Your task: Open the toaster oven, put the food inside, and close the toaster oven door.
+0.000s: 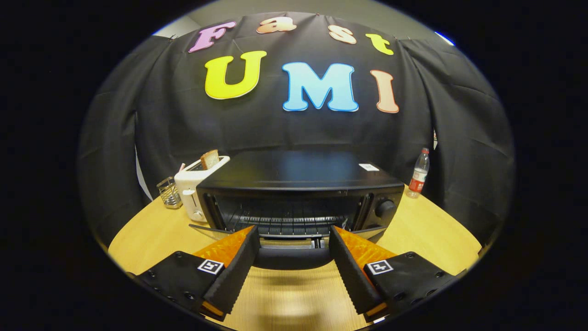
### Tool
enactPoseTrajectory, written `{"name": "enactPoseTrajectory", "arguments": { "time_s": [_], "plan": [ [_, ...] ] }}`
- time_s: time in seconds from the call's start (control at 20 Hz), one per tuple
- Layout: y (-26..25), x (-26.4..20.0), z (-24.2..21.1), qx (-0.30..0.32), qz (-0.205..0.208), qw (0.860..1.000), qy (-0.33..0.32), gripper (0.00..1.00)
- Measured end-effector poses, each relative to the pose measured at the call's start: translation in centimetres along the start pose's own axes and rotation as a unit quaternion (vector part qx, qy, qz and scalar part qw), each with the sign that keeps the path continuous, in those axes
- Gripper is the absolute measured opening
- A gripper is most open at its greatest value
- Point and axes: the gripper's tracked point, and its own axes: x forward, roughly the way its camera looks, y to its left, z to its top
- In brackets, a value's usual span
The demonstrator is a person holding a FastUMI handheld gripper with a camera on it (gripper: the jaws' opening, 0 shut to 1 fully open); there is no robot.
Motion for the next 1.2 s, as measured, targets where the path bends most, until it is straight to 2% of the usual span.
{"name": "enactPoseTrajectory", "arguments": {
  "time_s": [0.05, 0.5, 0.65, 0.9, 1.2],
  "plan": [
    [0.0, -0.4, -1.0, -0.004, 0.004, 1.0, 0.012, 0.94],
    [0.4, -2.3, -8.1, -0.013, 0.017, 0.995, 0.1, 0.93],
    [1.0, -3.3, -8.0, -0.015, 0.03, 0.994, 0.103, 0.94],
    [1.3, -7.5, -7.4, -0.018, 0.053, 0.995, 0.087, 0.94],
    [-2.7, -12.4, -6.9, 0.016, 0.05, 0.995, 0.09, 0.93]
  ]
}}
